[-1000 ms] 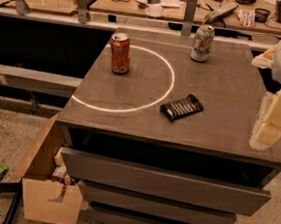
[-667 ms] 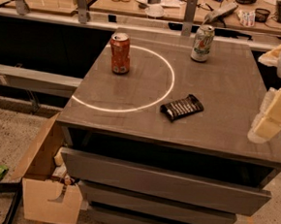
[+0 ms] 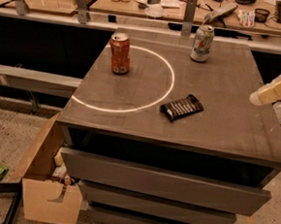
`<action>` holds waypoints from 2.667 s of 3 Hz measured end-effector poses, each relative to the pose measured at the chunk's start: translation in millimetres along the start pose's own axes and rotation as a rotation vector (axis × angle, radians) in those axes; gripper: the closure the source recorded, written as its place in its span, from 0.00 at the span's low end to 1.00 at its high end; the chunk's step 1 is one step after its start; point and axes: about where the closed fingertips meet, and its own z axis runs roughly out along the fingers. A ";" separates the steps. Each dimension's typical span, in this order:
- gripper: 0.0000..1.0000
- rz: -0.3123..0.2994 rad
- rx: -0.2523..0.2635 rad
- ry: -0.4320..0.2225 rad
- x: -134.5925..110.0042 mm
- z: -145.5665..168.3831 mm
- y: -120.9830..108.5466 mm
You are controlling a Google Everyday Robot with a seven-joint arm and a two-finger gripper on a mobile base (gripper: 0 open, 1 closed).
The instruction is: Move 7up can near rxbar chocolate
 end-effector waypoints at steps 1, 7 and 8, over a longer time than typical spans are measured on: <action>0.00 0.109 0.058 -0.151 -6.6 20.9 -36.3; 0.00 0.264 0.111 -0.345 -65.8 190.5 -94.1; 0.00 0.297 0.119 -0.363 -79.8 229.6 -103.4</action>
Offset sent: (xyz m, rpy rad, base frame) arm 0.0378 -0.0121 -0.0009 0.1406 -0.0912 -0.0738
